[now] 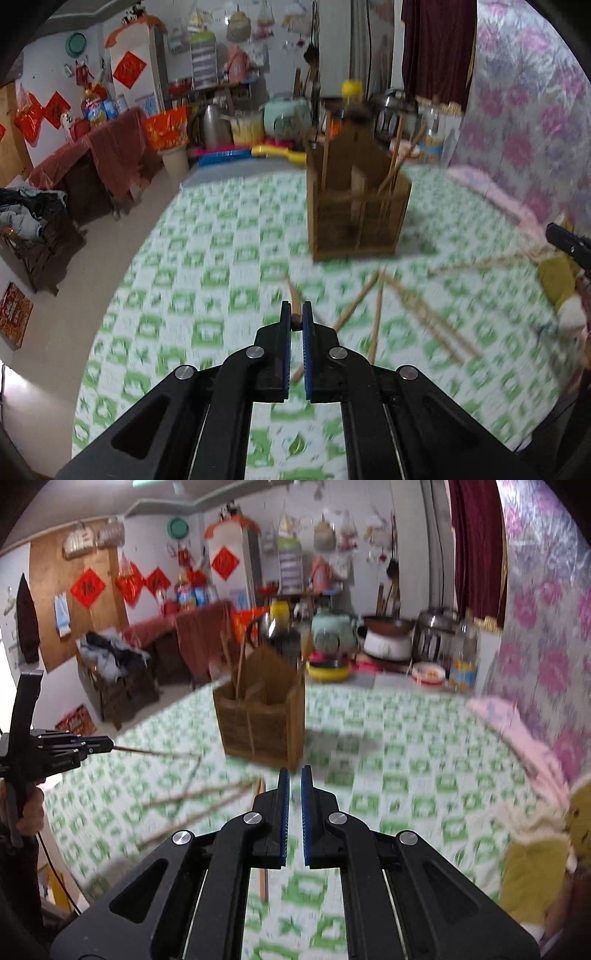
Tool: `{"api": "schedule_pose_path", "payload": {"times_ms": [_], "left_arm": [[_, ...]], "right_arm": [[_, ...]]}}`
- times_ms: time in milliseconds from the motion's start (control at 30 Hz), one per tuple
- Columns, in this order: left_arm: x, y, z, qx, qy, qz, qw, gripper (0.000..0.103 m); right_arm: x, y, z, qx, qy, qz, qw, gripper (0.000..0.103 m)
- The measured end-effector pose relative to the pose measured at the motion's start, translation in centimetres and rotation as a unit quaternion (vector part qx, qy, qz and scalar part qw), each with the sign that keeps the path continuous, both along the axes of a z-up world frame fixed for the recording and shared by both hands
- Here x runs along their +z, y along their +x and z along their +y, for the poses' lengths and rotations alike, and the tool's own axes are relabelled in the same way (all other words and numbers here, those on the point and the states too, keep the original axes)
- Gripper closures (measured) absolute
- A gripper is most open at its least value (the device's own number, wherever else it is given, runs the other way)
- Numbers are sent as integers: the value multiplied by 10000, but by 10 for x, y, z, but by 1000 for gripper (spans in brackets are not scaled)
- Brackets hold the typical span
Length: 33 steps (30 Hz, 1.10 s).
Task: Organize utensils
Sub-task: 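Lift both held chopsticks and carry them over the wooden holder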
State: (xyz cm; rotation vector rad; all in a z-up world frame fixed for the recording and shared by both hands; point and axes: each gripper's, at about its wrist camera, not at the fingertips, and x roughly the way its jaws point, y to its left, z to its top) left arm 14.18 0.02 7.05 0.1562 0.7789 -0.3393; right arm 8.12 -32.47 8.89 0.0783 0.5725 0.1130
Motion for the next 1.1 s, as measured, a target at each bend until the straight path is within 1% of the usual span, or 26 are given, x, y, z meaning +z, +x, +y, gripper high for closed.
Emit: {"api": "schedule_pose_path", "payload": {"times_ms": [100,167,233,300,333,367,433,500,567,667,733,800,833,867,900,933,967,1033,1100], "left_arm": [[19,9,-9,-66,-130,-80,9999,97],[25,17,-15,-88,-173,-90,9998,97],[25,26,-18,-47,-205,-33,9998,97],[23,35,-20,-28,-341,107,9994,97],[23,38,-19,-29,-391,114,9992,97],[23,39,-19,-23,-413,89,9991,97],[23,40,-19,-37,-448,87,9990,97],[22,41,-18,-57,-477,111,9988,97],[21,42,-18,-49,-462,121,9988,97],[20,42,-18,-41,-460,119,9989,97],[20,42,-18,-20,-480,112,9988,97],[19,43,-19,20,-470,93,9988,97],[18,44,-19,29,-459,95,9989,97],[17,45,-19,45,-446,112,9989,97],[15,46,-19,58,-439,146,9989,97],[14,47,-19,63,-435,168,9989,97],[12,49,-20,73,-424,195,9989,97],[11,50,-20,87,-430,219,9988,97],[13,52,-19,89,-454,223,9987,97]], "right_arm": [[9,11,1,21,74,-66,9999,96],[8,17,2,10,80,-37,10000,96],[5,21,2,-4,129,44,9999,96],[-7,22,2,136,232,294,9992,91],[-13,21,3,185,220,407,9988,91],[-25,18,5,218,124,614,9978,89],[-43,9,9,262,-29,881,9958,82],[-71,-5,10,282,-191,1239,9917,66],[-95,-20,9,277,-280,1540,9873,60],[-122,-35,5,184,-340,1906,9809,60],[-135,-41,1,98,-370,2064,9777,60],[-147,-43,-6,30,-219,2186,9756,61],[-147,-44,-8,-10,-144,2102,9776,64],[-146,-45,-10,-52,-139,2087,9779,78],[-146,-44,-13,-2,-2,2097,9778,95],[-145,-42,-16,0,150,2090,9778,96],[-145,-42,-17,-22,164,2065,9783,96],[-138,-41,-16,-69,47,1955,9807,97],[-122,-38,-16,-103,-40,1741,9847,97]]}}
